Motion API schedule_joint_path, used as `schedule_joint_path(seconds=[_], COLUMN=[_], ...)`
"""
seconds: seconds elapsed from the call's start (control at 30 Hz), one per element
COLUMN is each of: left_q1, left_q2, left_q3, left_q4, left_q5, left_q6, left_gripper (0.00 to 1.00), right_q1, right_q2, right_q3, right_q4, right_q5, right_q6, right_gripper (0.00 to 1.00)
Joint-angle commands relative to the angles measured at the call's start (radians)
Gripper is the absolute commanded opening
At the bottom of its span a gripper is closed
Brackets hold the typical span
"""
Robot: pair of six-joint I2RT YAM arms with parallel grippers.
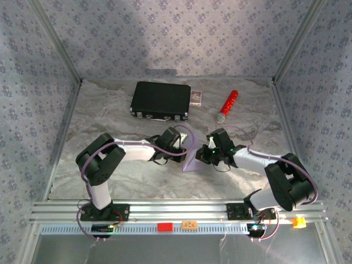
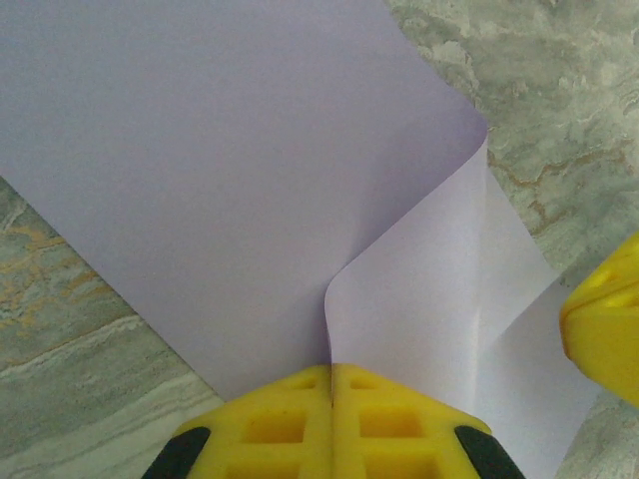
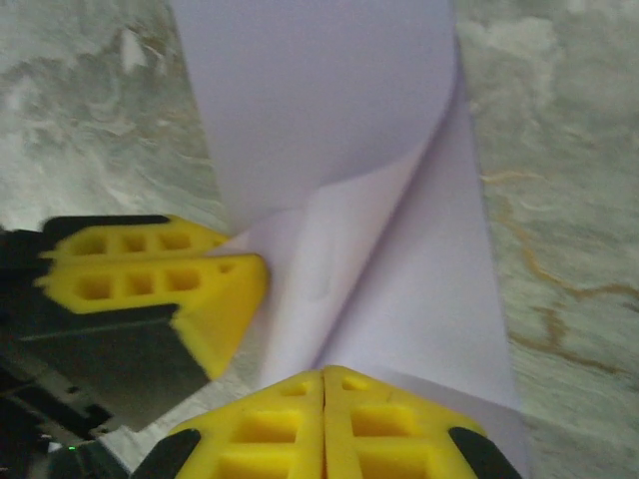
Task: Fold a paper plane with a square sheet of paper (pick it up from the middle)
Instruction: Fold the triangle a second time at the center of the table.
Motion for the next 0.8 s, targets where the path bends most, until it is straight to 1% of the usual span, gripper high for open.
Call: schedule_joint_path(seconds=[0.0,0.17,0.37,0.57,0.67,0.77], left_q1=[0.007,0.006,0.006,0.005,0.006,0.005], left_q2=[0.018,0.013,0.01,0.007,0.004,0.004], left_q3=[-0.005,-0.012,-0.013,-0.012,-0.011,-0.01], left_q4=[0.009,0.013,0.01,0.006,0.001,-0.005], left_q5=[-0.001,-0.003,-0.004,-0.005,-0.006,-0.006], left_q6=[-0.004,-0.008,-0.006,-0.007,-0.004,-0.002], left_gripper=[0.0,0.0,0.0,0.0,0.0,0.0], right_q1=[-0.007,0.0,0.015,0.019,0.014,0.005], right_q2=[0.009,0.075,0.138,0.179,0.185,0.196], right_q3=[-0.007,0.016,0.038,0.037,0.019,-0.015], right_q4=[0.107,0.208,0.25,0.272,0.251,0.267], right_q5=[-0.048,-0.085,-0.099,-0.103,-0.086,-0.086], right_q6=[0.065,0.112,0.126,0.131,0.113,0.112], right_gripper=[0.08,0.05,0.04,0.04,0.03,0.04])
